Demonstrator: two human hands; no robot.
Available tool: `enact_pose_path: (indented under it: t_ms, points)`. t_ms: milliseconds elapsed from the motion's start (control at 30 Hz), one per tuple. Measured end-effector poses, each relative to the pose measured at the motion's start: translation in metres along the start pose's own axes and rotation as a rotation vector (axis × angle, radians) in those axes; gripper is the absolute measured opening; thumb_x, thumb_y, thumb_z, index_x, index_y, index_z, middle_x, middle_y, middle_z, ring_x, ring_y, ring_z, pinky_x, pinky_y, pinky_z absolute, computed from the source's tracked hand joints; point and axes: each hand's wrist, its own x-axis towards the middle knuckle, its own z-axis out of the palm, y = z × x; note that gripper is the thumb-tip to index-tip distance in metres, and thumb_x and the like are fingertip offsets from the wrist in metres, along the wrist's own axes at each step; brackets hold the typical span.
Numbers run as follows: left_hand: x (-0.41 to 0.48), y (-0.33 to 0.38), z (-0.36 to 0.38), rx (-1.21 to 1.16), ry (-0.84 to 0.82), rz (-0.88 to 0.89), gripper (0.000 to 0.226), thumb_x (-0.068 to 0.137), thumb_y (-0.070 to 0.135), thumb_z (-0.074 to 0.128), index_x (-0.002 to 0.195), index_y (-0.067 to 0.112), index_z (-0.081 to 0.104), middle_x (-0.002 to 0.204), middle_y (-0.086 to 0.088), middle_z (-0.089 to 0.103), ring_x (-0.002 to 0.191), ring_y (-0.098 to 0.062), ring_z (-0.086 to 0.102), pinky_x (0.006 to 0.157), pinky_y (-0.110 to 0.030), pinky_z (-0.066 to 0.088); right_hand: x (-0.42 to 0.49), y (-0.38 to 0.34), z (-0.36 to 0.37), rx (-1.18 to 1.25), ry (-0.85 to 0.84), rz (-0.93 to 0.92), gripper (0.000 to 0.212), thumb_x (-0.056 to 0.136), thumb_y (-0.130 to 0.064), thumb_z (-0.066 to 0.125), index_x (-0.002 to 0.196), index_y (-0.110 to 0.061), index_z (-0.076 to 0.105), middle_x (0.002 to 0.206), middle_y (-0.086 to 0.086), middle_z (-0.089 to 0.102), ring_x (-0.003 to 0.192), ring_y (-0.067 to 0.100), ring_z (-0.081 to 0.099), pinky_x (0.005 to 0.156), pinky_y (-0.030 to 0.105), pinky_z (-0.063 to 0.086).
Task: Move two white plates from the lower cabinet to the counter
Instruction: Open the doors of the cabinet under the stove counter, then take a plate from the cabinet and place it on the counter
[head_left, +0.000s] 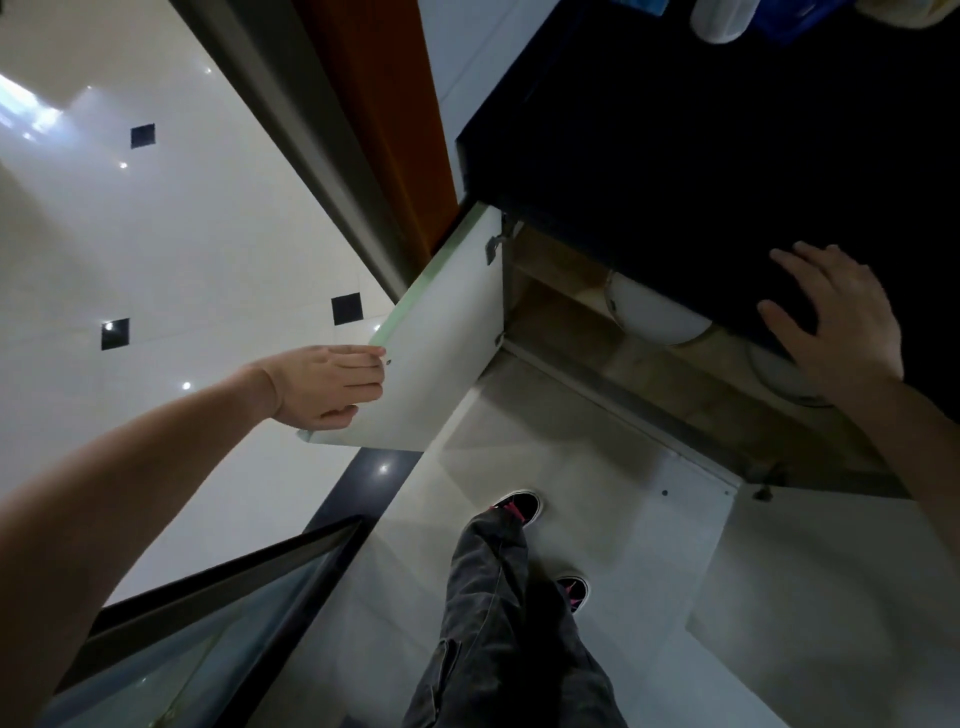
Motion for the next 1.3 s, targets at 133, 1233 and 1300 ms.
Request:
enact_pose_path:
  t_ms: [133,1233,1300]
  points:
    - [0.002,0.004,-0.007,0.033,0.001,-0.088,0.023,0.081,0.027,0.053,0.088,0.009,0.065,0.095,-0.008,0.066,0.101,-0.03,0.064,0.116,-0.038,0.029,-0.001,-0.011,-0.014,0.11,-0.085,0.044,0.058,0.098,-0.054,0.043,0.15,-0.03,0.035,0.158,0.002,0.035,0.148,0.024,0.021,0.121,0.044,0.016]
    - [0.458,-0.087,0.211,-1.089,0.592,-0.769,0.035,0.099,0.034,0.046,0.083,0.007,0.062,0.08,-0.018,0.065,0.077,-0.033,0.065,0.063,-0.037,0.052,0.05,0.057,0.313,0.976,0.342,0.656,0.013,0.096,-0.028,0.053,0.091,-0.021,0.064,0.05,0.004,0.066,0.042,0.014,0.064,0.041,0.024,0.048]
    - [0.457,-0.09,0.211,-1.146,0.607,-0.75,0.036,0.1,0.028,0.043,0.092,-0.001,0.063,0.098,-0.034,0.066,0.091,-0.045,0.066,0.078,-0.056,0.057,0.054,0.061,0.318,0.943,0.353,0.626,0.015,0.096,-0.018,0.049,0.098,-0.019,0.064,0.049,0.003,0.064,0.039,0.009,0.061,0.037,0.018,0.044]
